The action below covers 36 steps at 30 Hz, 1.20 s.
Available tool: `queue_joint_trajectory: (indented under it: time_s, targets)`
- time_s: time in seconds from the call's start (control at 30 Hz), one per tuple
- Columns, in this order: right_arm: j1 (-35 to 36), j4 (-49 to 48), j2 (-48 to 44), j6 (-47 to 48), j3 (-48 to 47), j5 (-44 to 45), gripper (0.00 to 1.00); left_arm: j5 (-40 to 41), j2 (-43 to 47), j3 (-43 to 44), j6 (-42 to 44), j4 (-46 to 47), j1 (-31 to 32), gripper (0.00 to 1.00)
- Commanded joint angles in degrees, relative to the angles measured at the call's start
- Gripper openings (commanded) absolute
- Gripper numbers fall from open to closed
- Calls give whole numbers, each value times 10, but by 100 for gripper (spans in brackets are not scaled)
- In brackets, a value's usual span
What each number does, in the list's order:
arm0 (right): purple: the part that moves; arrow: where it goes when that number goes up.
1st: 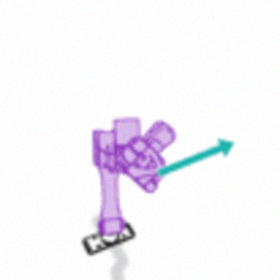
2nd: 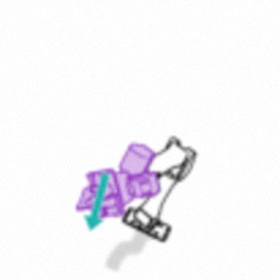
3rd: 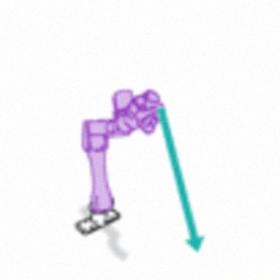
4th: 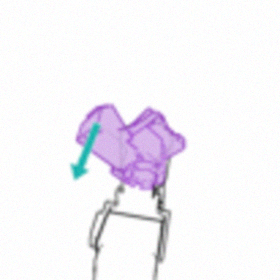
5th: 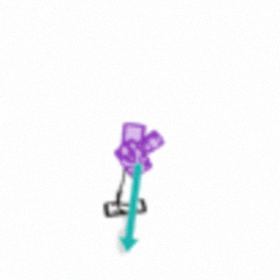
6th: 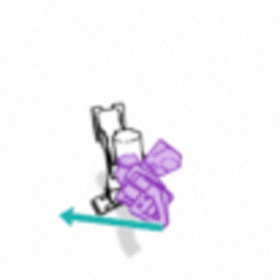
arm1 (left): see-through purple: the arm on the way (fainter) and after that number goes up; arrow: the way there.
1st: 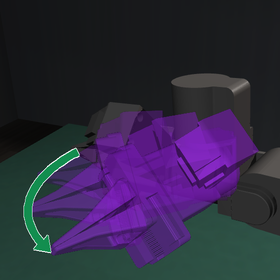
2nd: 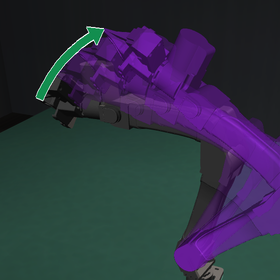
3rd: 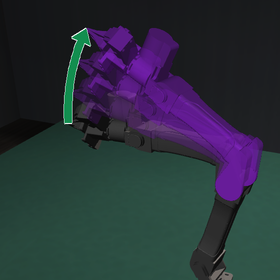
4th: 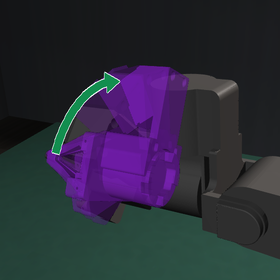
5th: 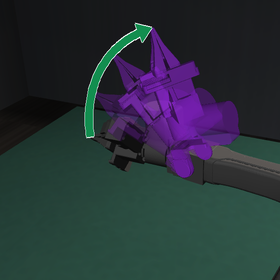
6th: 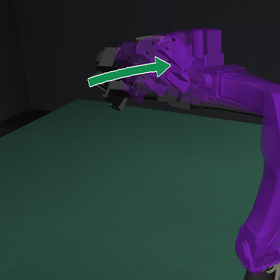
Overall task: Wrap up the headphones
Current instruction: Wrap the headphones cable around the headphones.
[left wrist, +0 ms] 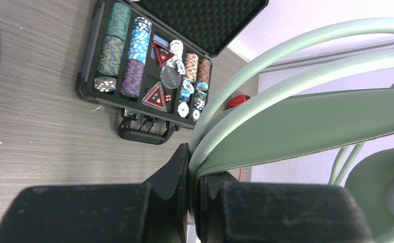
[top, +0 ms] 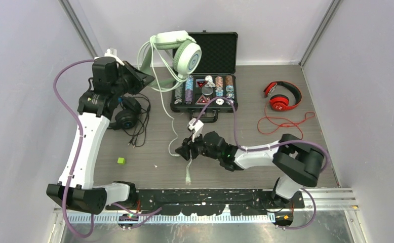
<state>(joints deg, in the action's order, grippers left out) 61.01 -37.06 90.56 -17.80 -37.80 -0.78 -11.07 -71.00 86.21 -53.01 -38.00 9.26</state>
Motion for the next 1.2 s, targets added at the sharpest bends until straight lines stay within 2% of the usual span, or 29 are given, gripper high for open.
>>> queue_joint_trajectory:
  time_s: [0.0, 0.07, 0.3, 0.47, 0.6, 0.8, 0.93, 1.17]
  targets:
    - [2, -159, 50, 3, -6, -32, 55, -2, 24, 41, 0, 35, 1, 0]
    - [1, -200, 81, 20, -14, -39, 61, -2, 24, 44, 2, 31, 1, 0]
    - [-14, -330, 153, 64, -20, 21, 68, 8, 24, 65, 18, 11, 1, 0]
    - [-26, -341, 186, 92, -43, -23, 68, 8, 24, 73, 22, 6, 1, 0]
    - [-39, -363, 202, 97, -52, -17, 68, 8, 23, 75, 24, 6, 1, 0]
    - [-55, -365, 157, 99, -25, -21, 69, 3, 12, 80, 25, 6, 1, 0]
    - [-73, -358, 152, 106, -23, -58, 71, 4, 11, 79, 28, 9, 1, 0]
    - [-86, -366, 214, 98, -86, -149, 71, 4, 13, 79, 28, 5, 1, 0]
